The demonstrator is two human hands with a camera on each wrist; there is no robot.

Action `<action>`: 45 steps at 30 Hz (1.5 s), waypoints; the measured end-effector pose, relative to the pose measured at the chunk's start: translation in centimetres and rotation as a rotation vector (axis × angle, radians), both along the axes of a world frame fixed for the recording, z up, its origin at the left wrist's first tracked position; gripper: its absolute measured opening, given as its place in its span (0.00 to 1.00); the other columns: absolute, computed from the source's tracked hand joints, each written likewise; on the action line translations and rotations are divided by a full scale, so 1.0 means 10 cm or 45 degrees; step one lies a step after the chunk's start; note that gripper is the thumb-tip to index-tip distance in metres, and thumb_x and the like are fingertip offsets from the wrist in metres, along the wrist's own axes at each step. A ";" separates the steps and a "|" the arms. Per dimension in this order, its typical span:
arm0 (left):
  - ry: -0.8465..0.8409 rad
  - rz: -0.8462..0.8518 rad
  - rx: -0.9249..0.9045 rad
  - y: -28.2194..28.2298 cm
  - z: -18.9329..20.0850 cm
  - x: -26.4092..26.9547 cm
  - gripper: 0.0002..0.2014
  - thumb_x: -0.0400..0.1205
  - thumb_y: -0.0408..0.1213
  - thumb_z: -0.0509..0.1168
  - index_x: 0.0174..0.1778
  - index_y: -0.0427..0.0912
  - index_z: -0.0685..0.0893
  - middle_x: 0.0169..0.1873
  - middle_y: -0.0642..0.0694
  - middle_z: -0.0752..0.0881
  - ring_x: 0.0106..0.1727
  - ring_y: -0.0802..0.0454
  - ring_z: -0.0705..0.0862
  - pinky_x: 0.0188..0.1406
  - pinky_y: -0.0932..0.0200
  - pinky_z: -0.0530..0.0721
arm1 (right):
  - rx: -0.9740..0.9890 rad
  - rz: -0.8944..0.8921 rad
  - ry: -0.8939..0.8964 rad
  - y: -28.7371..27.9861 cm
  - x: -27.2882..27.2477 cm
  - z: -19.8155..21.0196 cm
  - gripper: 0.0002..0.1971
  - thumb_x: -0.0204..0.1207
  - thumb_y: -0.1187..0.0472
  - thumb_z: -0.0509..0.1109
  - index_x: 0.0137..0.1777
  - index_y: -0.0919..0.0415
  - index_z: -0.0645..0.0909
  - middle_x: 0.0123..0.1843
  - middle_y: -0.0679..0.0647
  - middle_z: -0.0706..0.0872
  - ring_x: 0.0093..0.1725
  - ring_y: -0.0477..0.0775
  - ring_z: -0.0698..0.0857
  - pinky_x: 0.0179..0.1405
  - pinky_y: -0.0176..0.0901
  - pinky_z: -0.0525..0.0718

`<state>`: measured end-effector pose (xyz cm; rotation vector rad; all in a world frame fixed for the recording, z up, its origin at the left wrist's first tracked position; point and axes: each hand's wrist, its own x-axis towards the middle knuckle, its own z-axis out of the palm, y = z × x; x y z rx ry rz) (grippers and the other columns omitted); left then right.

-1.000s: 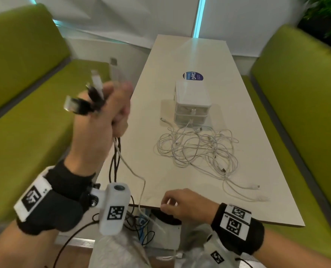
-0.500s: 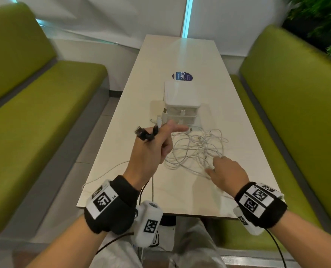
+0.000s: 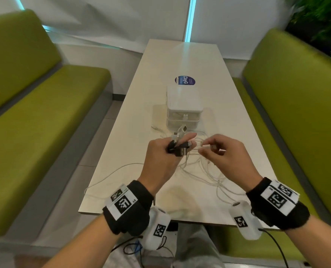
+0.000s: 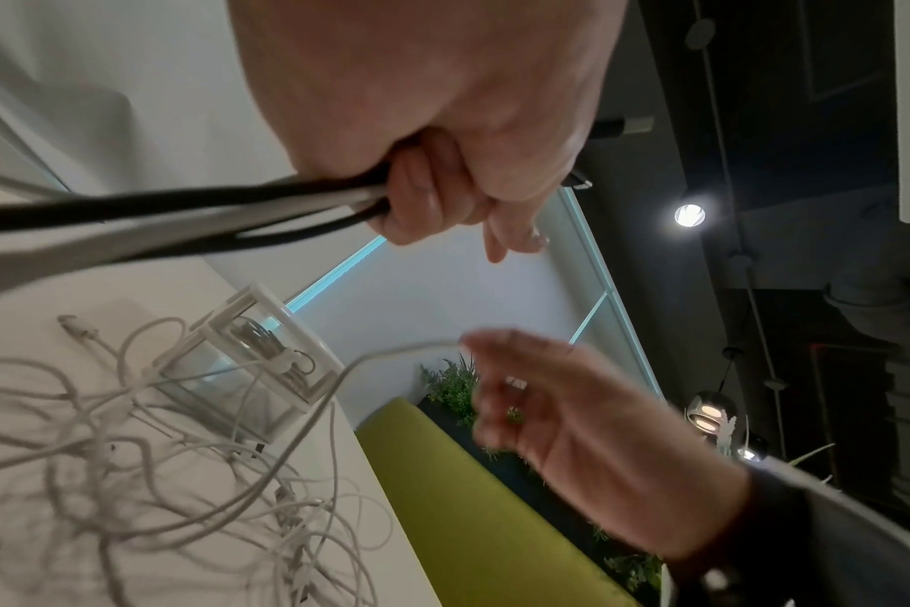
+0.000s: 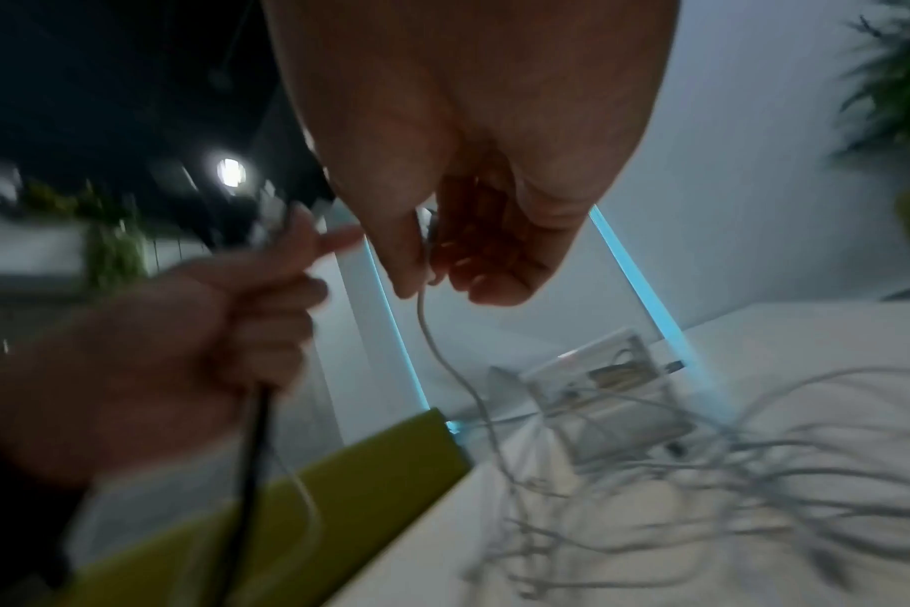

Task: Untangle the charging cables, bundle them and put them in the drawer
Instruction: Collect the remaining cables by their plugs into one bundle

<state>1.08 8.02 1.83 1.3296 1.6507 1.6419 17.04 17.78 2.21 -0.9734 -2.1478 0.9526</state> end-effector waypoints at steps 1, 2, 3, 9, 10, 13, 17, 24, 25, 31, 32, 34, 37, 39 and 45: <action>-0.020 0.003 0.017 0.01 0.00 0.01 0.12 0.80 0.41 0.71 0.59 0.49 0.89 0.46 0.49 0.93 0.53 0.48 0.90 0.57 0.52 0.86 | -0.058 0.073 0.142 -0.07 -0.03 0.10 0.04 0.74 0.58 0.77 0.47 0.56 0.88 0.36 0.52 0.86 0.34 0.51 0.82 0.37 0.46 0.84; -0.024 -0.014 0.030 0.02 -0.01 0.01 0.12 0.81 0.44 0.69 0.60 0.50 0.89 0.46 0.49 0.92 0.52 0.48 0.90 0.55 0.51 0.87 | -0.094 0.134 0.252 -0.13 -0.07 0.18 0.05 0.75 0.59 0.76 0.48 0.59 0.89 0.38 0.55 0.87 0.33 0.54 0.82 0.35 0.49 0.85; -0.017 -0.034 0.048 0.02 -0.01 0.03 0.11 0.82 0.46 0.67 0.58 0.50 0.89 0.47 0.52 0.91 0.50 0.54 0.89 0.52 0.54 0.88 | -0.112 0.180 0.343 -0.17 -0.11 0.25 0.07 0.76 0.59 0.74 0.49 0.61 0.89 0.39 0.57 0.88 0.32 0.55 0.81 0.33 0.50 0.85; 0.285 0.100 0.081 -0.06 0.03 0.06 0.07 0.86 0.30 0.58 0.44 0.45 0.77 0.39 0.57 0.79 0.44 0.54 0.80 0.43 0.58 0.79 | -0.118 0.281 0.539 -0.28 -0.30 0.35 0.12 0.78 0.56 0.69 0.53 0.62 0.90 0.42 0.49 0.86 0.42 0.45 0.83 0.43 0.39 0.80; 0.123 0.050 0.098 -0.09 0.05 0.07 0.07 0.86 0.32 0.57 0.45 0.47 0.78 0.42 0.57 0.80 0.47 0.52 0.79 0.46 0.57 0.80 | -0.131 0.307 0.533 -0.28 -0.32 0.33 0.13 0.79 0.52 0.68 0.54 0.59 0.89 0.48 0.51 0.88 0.48 0.47 0.85 0.46 0.42 0.82; 0.045 0.004 0.117 -0.15 0.00 0.04 0.09 0.85 0.33 0.57 0.50 0.45 0.83 0.45 0.51 0.86 0.47 0.50 0.85 0.47 0.46 0.86 | -0.449 0.403 0.613 -0.29 -0.39 0.23 0.22 0.78 0.41 0.63 0.59 0.56 0.87 0.61 0.56 0.89 0.61 0.56 0.87 0.55 0.45 0.85; -0.048 0.058 0.213 -0.20 0.00 0.01 0.11 0.84 0.41 0.58 0.47 0.51 0.87 0.38 0.55 0.88 0.42 0.52 0.87 0.43 0.41 0.88 | -0.658 0.537 0.609 -0.33 -0.47 0.10 0.28 0.74 0.34 0.66 0.61 0.55 0.87 0.59 0.59 0.89 0.60 0.60 0.87 0.57 0.49 0.86; -0.265 0.043 0.131 -0.29 0.14 -0.01 0.15 0.86 0.42 0.62 0.32 0.58 0.81 0.22 0.58 0.80 0.23 0.56 0.80 0.26 0.50 0.82 | -0.886 0.686 0.496 -0.41 -0.56 -0.02 0.38 0.75 0.36 0.68 0.55 0.79 0.77 0.41 0.64 0.81 0.38 0.61 0.80 0.39 0.44 0.84; -0.335 0.012 0.107 -0.29 0.14 -0.03 0.16 0.86 0.37 0.61 0.32 0.55 0.81 0.21 0.56 0.80 0.22 0.52 0.79 0.25 0.43 0.84 | -0.857 0.701 0.482 -0.42 -0.57 -0.02 0.34 0.76 0.36 0.67 0.50 0.75 0.79 0.38 0.60 0.81 0.34 0.58 0.78 0.36 0.42 0.81; -0.453 -0.061 0.166 -0.30 0.20 -0.26 0.10 0.86 0.28 0.55 0.38 0.38 0.75 0.21 0.55 0.72 0.22 0.51 0.75 0.27 0.54 0.79 | -0.478 0.588 0.255 -0.40 -0.62 0.09 0.22 0.85 0.49 0.59 0.43 0.67 0.85 0.30 0.47 0.76 0.26 0.39 0.72 0.27 0.33 0.69; -0.493 -0.084 0.161 -0.30 0.21 -0.31 0.12 0.88 0.29 0.53 0.38 0.37 0.74 0.21 0.54 0.70 0.21 0.53 0.75 0.27 0.57 0.79 | -0.423 0.566 0.219 -0.38 -0.61 0.08 0.27 0.84 0.49 0.59 0.43 0.76 0.83 0.28 0.47 0.73 0.25 0.39 0.71 0.28 0.31 0.68; -0.574 -0.155 0.178 -0.32 0.22 -0.42 0.14 0.89 0.32 0.51 0.37 0.37 0.74 0.21 0.53 0.69 0.20 0.54 0.74 0.28 0.58 0.82 | -0.363 0.560 0.179 -0.36 -0.59 0.09 0.28 0.82 0.48 0.59 0.42 0.77 0.84 0.23 0.43 0.70 0.22 0.40 0.68 0.26 0.29 0.66; -0.666 -0.165 0.200 -0.36 0.30 -0.58 0.14 0.83 0.46 0.57 0.36 0.40 0.75 0.21 0.53 0.68 0.18 0.57 0.68 0.25 0.57 0.81 | -0.219 0.565 0.093 -0.36 -0.58 0.03 0.22 0.80 0.44 0.64 0.34 0.58 0.87 0.21 0.49 0.68 0.23 0.44 0.67 0.26 0.32 0.66; -0.703 -0.096 0.192 -0.39 0.39 -0.72 0.16 0.83 0.48 0.58 0.35 0.41 0.74 0.21 0.53 0.67 0.17 0.58 0.65 0.19 0.63 0.73 | -0.164 0.538 0.024 -0.33 -0.55 -0.09 0.25 0.79 0.39 0.66 0.28 0.55 0.83 0.21 0.57 0.70 0.24 0.47 0.68 0.28 0.32 0.66; -0.612 -0.083 0.156 -0.53 0.79 -0.98 0.16 0.82 0.47 0.58 0.34 0.41 0.73 0.21 0.51 0.66 0.15 0.59 0.62 0.16 0.68 0.62 | -0.132 0.509 -0.072 -0.25 -0.52 -0.28 0.30 0.79 0.37 0.64 0.24 0.55 0.61 0.22 0.47 0.61 0.24 0.44 0.61 0.27 0.40 0.59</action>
